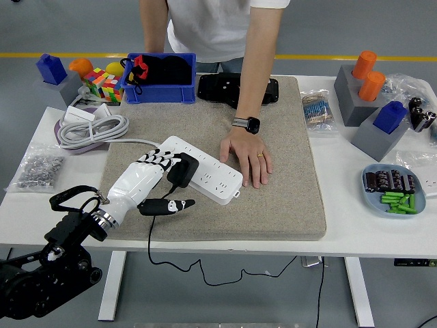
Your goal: Press the white button,pick up the black plug,place it near the board,insert it into the board
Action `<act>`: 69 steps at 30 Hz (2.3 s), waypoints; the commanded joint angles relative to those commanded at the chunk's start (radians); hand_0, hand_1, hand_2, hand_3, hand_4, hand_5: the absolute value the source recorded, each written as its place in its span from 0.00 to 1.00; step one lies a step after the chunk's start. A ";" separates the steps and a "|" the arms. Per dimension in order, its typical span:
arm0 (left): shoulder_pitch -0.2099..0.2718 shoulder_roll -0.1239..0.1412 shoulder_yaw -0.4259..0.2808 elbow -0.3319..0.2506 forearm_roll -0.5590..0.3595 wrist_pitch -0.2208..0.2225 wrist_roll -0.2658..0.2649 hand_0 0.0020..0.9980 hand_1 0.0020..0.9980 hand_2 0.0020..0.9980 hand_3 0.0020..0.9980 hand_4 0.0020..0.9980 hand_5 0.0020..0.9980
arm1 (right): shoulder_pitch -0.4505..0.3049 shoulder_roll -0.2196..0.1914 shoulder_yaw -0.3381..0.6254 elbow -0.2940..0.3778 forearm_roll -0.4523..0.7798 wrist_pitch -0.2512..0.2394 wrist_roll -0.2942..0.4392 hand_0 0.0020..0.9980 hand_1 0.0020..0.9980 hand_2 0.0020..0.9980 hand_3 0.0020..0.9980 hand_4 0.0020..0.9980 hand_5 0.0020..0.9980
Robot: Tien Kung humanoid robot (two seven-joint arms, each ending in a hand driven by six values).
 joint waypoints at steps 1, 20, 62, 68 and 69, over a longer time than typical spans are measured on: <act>-0.002 -0.001 0.002 0.001 0.001 0.001 0.000 0.97 0.96 0.91 0.87 0.93 0.78 | 0.000 0.000 0.000 0.000 0.000 0.000 0.000 0.67 0.67 0.63 0.62 0.70 0.47; -0.070 -0.037 0.081 0.057 0.011 -0.008 0.045 0.97 0.96 0.91 0.87 0.93 0.80 | -0.001 0.004 0.003 -0.001 -0.001 -0.001 0.002 0.67 0.67 0.63 0.62 0.70 0.47; -0.009 -0.029 -0.295 0.077 -0.122 0.060 -0.030 1.00 0.99 0.95 0.91 0.91 0.80 | -0.004 0.009 0.010 -0.002 -0.006 0.001 -0.001 0.66 0.67 0.62 0.62 0.70 0.47; 0.013 -0.024 -0.433 0.093 -0.122 0.023 0.010 0.99 0.96 0.92 0.88 0.91 0.79 | -0.001 0.009 0.012 -0.001 -0.007 0.000 -0.001 0.66 0.67 0.62 0.62 0.70 0.47; 0.016 -0.023 -0.451 0.095 -0.122 0.021 0.012 0.99 0.96 0.92 0.88 0.91 0.79 | -0.001 0.009 0.012 -0.001 -0.007 0.000 -0.002 0.66 0.67 0.62 0.62 0.70 0.47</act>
